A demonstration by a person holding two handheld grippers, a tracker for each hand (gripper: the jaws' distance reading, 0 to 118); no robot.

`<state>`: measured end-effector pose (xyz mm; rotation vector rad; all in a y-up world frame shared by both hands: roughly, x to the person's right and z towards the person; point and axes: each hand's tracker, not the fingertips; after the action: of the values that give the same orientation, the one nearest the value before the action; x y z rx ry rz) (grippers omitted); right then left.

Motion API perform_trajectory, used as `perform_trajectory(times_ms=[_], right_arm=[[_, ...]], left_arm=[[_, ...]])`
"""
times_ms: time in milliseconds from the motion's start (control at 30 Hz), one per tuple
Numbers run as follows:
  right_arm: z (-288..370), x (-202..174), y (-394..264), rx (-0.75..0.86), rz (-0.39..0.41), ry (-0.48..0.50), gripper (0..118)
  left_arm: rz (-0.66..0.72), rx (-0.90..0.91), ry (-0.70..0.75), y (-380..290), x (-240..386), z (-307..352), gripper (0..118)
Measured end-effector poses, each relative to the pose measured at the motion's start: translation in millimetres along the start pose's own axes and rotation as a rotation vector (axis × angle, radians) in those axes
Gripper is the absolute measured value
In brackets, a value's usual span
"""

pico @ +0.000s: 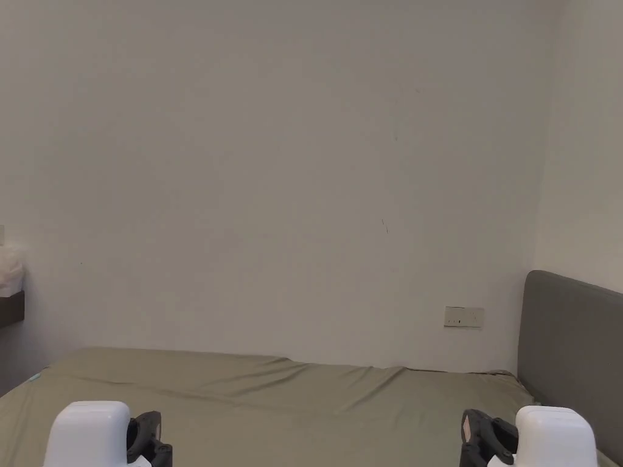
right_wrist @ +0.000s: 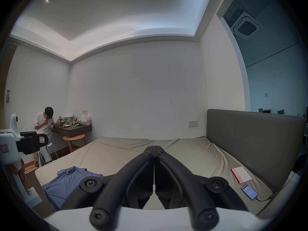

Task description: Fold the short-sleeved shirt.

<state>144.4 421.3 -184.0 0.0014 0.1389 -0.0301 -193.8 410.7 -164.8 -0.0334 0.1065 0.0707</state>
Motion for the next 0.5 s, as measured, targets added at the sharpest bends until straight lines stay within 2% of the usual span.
perform_trajectory(times_ms=[400, 467, 500], right_arm=[[1.5, -7.0, -11.8, 0.049, -0.010, 0.018, 9], [-3.8, -11.2, -19.6, 0.031, 0.022, 0.013, 9], [-7.3, -13.1, -25.1, 0.021, 0.038, 0.013, 9]], left_arm=[[0.024, -0.031, 0.009, -14.3, -13.7, -11.9, 2], [0.043, -0.046, 0.033, -23.7, -23.9, -18.0, 12], [0.045, -0.069, 0.057, -30.9, -31.6, -22.6, 29]])
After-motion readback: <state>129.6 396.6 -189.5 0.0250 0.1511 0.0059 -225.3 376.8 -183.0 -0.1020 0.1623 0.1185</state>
